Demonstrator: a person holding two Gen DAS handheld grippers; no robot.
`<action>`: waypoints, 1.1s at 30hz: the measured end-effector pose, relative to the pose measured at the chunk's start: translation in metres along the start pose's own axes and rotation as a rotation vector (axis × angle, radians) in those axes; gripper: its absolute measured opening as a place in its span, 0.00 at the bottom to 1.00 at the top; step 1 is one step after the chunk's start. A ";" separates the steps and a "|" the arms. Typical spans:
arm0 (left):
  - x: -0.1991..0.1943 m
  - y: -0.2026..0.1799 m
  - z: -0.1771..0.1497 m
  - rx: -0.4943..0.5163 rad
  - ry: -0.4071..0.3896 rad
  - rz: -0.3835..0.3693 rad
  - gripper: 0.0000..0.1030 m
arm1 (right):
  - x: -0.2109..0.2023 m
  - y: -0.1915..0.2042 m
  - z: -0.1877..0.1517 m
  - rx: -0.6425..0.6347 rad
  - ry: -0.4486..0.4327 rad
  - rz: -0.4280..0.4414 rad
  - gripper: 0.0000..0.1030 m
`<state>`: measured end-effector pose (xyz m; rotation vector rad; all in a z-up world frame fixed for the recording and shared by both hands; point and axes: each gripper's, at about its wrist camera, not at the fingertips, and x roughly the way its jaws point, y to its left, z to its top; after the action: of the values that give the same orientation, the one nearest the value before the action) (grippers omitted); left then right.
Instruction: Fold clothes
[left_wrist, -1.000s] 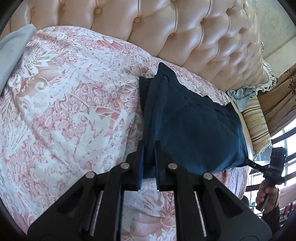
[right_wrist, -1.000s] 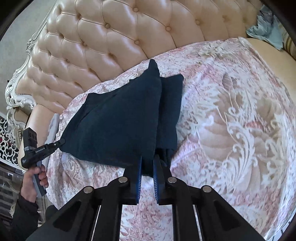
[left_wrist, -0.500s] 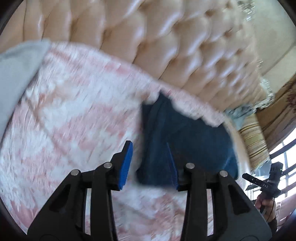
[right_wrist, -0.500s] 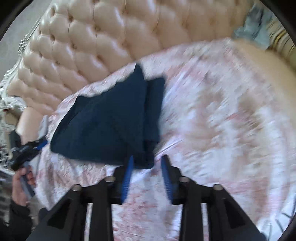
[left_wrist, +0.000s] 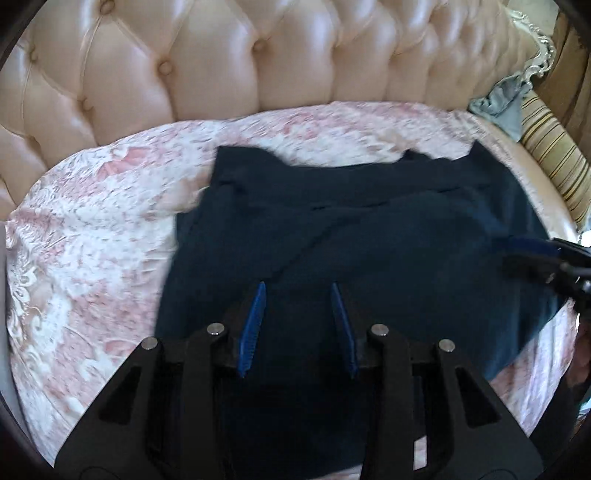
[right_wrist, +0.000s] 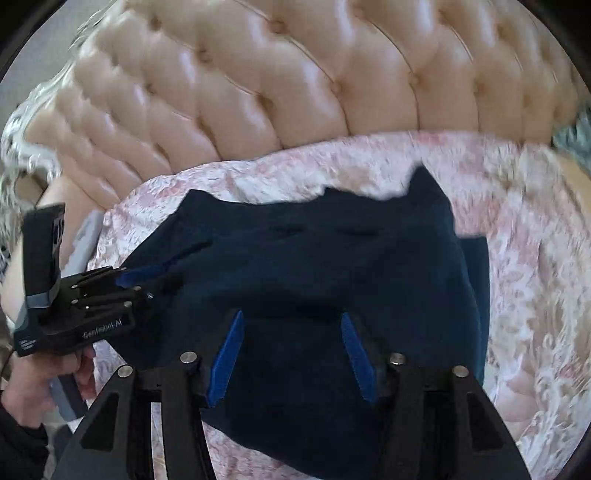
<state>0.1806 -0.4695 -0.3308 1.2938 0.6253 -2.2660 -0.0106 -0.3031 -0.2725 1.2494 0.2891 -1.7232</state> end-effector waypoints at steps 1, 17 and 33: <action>-0.001 0.007 -0.001 0.000 0.003 -0.009 0.32 | -0.002 -0.005 -0.002 -0.002 -0.005 0.003 0.38; -0.028 0.047 0.026 -0.168 -0.142 -0.056 0.49 | -0.055 -0.026 0.021 -0.017 -0.139 -0.133 0.62; -0.068 0.117 0.011 -0.405 -0.167 0.124 0.64 | -0.028 -0.090 0.044 0.124 -0.026 -0.359 0.74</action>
<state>0.2734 -0.5576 -0.2848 0.9117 0.8622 -1.9885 -0.1080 -0.2701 -0.2582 1.3222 0.4165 -2.0887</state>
